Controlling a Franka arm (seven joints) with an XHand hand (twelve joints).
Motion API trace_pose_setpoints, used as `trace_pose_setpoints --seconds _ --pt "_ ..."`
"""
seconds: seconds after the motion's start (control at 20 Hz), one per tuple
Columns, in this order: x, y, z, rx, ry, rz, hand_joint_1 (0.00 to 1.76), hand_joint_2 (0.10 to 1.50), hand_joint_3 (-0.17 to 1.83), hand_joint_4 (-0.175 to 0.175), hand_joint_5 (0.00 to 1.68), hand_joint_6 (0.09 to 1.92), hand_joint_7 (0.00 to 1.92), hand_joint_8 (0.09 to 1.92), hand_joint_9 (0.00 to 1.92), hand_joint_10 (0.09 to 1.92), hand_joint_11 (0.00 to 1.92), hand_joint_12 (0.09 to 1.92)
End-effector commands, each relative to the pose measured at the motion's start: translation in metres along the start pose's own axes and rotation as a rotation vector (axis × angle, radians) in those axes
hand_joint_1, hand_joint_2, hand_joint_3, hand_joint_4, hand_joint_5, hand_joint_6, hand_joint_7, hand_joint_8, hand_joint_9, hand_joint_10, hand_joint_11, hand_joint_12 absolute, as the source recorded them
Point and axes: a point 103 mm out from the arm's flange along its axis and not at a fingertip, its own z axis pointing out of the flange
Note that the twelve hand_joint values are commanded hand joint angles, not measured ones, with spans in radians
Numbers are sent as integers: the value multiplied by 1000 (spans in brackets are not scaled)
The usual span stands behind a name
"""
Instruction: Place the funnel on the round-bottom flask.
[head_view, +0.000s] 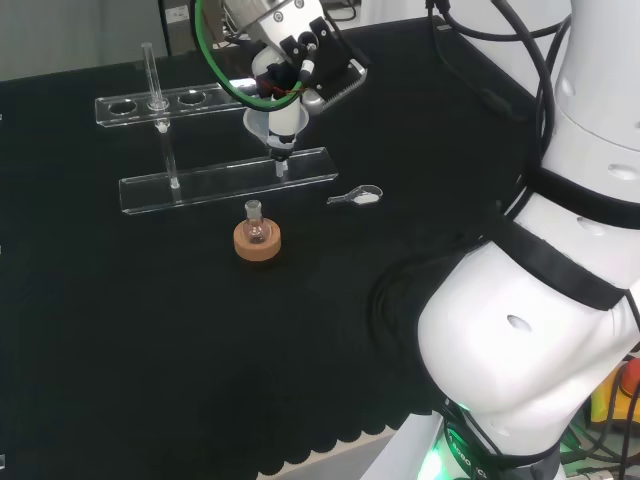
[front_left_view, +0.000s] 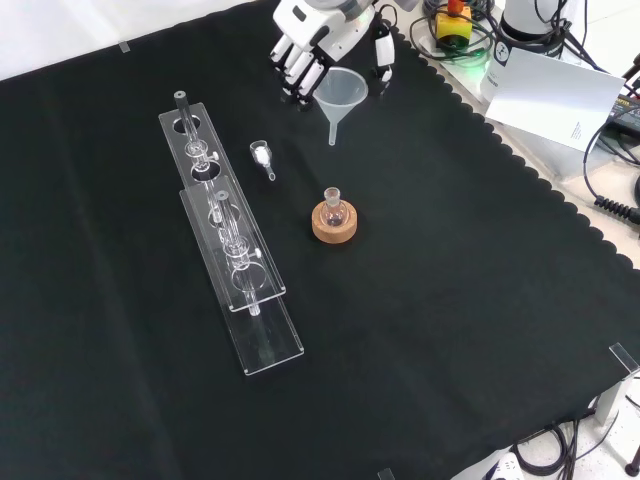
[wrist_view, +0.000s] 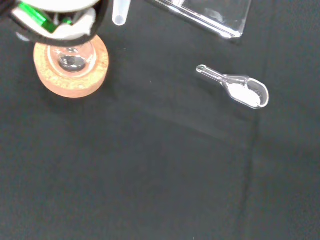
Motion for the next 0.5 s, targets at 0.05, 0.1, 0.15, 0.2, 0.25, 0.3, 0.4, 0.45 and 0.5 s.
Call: trace_pose_setpoints --seconds 0.05,0.1,0.15,0.2,0.25,0.3,0.4,0.45,0.5 --pt "10 17 4 12 6 -20 875 644 710 -19 514 1112 176 735 448 669 159 1394" --pt "11 19 5 15 5 -22 875 644 710 -19 514 1112 176 734 448 669 159 1394" --pt "12 22 6 12 7 -25 875 644 710 -20 513 1112 176 734 448 669 160 1394" --pt "14 23 6 10 8 -29 876 644 710 -20 513 1112 177 734 449 669 160 1394" --pt "15 25 6 10 9 -35 876 644 711 -20 513 1112 177 734 449 669 160 1394" --pt "17 27 6 9 10 -38 876 644 711 -20 513 1112 177 734 449 669 161 1394" --pt "20 30 6 6 9 -44 876 645 711 -20 509 1111 177 734 449 669 162 1394" --pt "21 31 5 6 8 -47 877 645 712 -20 507 1111 177 734 450 669 163 1394" --pt "23 33 5 6 7 -50 877 645 712 -20 505 1111 177 734 450 669 165 1394"
